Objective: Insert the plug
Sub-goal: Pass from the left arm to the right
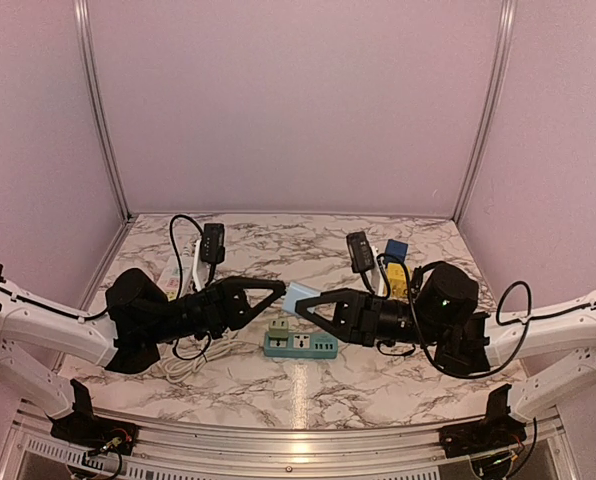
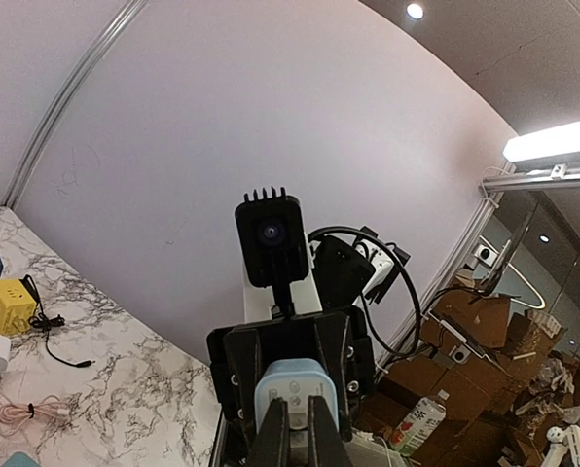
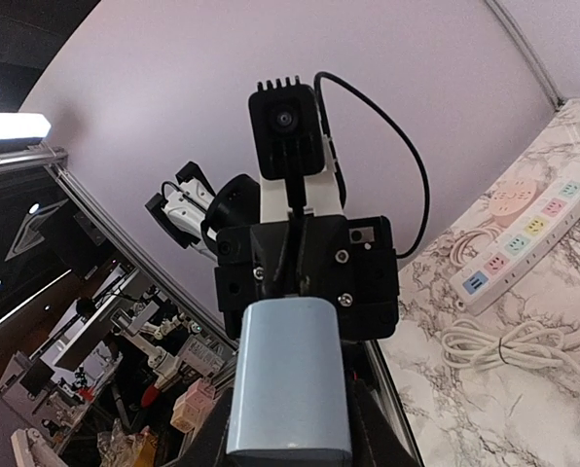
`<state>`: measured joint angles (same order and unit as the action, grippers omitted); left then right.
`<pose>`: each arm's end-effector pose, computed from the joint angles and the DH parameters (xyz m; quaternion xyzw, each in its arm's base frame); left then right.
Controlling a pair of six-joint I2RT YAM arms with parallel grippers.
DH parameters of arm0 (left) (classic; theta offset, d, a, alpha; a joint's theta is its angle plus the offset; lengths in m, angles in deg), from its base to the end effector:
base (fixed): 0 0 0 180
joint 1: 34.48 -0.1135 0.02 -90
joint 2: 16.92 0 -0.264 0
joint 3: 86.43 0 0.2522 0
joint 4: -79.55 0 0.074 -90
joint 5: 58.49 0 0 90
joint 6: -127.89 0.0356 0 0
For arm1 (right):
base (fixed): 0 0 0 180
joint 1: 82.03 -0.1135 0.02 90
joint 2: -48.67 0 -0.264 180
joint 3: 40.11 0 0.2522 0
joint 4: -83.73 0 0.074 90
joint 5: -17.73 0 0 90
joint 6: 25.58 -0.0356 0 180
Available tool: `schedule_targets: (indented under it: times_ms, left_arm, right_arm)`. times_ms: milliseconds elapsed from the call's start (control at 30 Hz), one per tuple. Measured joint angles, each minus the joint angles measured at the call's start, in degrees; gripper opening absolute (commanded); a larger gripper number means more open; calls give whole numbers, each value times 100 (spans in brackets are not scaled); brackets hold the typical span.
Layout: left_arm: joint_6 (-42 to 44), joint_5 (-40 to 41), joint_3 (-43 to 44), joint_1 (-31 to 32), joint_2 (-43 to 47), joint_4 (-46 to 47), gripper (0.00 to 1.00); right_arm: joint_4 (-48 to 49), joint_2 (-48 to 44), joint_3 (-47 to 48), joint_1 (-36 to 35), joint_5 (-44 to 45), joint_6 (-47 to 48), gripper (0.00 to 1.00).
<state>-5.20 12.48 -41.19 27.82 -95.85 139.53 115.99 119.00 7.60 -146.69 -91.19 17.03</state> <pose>0.1179 -0.2495 0.2804 0.2253 0.4898 -0.7192 0.4383 0.1052 0.2490 0.2831 -0.2197 0.6103 0.6842 0.3332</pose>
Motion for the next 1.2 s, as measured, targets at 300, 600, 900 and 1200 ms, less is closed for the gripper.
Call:
schedule_targets:
  times_ms: [300,600,900,1200]
  left_arm:
    - [282,267,-7,133,151,-212,0]
    - [522,286,-28,195,153,-247,0]
    - [603,590,-197,219,350,-295,0]
    - [597,887,-219,229,378,-299,0]
  right_arm:
    - [199,72,0,66,-136,-264,38]
    - [673,90,-57,238,-140,-881,43]
    - [796,221,-131,245,-149,-990,51]
    - [798,334,-157,245,-149,-844,46]
